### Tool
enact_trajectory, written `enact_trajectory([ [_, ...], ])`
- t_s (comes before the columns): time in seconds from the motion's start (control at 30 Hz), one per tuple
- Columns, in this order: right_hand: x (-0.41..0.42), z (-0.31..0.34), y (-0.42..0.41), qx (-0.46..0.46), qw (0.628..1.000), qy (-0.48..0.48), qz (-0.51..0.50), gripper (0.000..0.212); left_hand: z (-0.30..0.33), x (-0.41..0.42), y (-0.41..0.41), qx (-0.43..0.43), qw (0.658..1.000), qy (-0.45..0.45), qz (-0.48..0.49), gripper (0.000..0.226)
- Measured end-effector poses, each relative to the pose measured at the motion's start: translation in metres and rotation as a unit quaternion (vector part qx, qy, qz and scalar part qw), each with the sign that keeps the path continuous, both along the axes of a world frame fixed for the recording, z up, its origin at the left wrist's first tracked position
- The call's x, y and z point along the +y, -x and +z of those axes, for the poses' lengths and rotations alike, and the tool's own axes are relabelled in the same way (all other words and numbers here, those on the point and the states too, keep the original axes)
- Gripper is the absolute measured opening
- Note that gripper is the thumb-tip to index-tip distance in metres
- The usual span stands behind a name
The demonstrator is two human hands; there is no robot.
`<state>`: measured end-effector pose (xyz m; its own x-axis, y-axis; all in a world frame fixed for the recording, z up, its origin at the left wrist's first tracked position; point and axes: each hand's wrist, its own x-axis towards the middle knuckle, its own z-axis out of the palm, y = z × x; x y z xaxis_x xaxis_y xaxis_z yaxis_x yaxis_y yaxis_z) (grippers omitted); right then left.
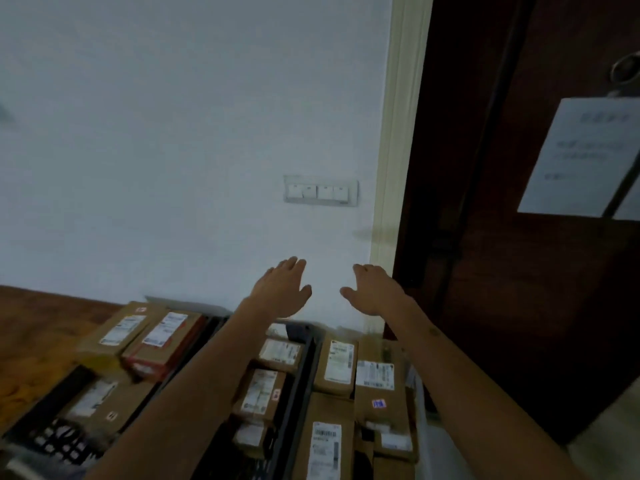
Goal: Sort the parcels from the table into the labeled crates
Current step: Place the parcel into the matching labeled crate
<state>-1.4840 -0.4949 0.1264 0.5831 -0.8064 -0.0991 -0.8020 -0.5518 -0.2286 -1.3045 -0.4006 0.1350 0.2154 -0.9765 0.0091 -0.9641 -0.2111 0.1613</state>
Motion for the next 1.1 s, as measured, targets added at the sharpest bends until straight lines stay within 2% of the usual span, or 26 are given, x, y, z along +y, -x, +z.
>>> enact_trajectory([
  [0.23,0.039,0.096,-0.044,-0.031,0.994,0.065,0.085,0.069,0.1,0.07,-0.02,-0.045,0.994,0.052,0.091,0.066],
  [0.37,0.085,0.152,-0.098,-0.051,0.983,0.093,0.15,0.071,0.15,0.133,-0.057,-0.079,0.981,0.084,0.157,0.066],
  [0.53,0.172,0.195,-0.182,-0.094,0.959,0.105,0.244,0.071,0.184,0.242,-0.112,-0.11,0.957,0.109,0.247,0.065],
  [0.67,0.268,0.212,-0.256,-0.109,0.932,0.099,0.332,0.07,0.203,0.353,-0.152,-0.131,0.926,0.104,0.339,0.062],
  [0.87,0.411,0.22,-0.341,-0.128,0.882,0.094,0.444,0.065,0.211,0.513,-0.203,-0.118,0.875,0.094,0.46,0.056],
  [1.1,0.524,0.219,-0.437,-0.153,0.842,0.058,0.515,0.053,0.212,0.631,-0.254,-0.104,0.838,0.074,0.53,0.053],
])
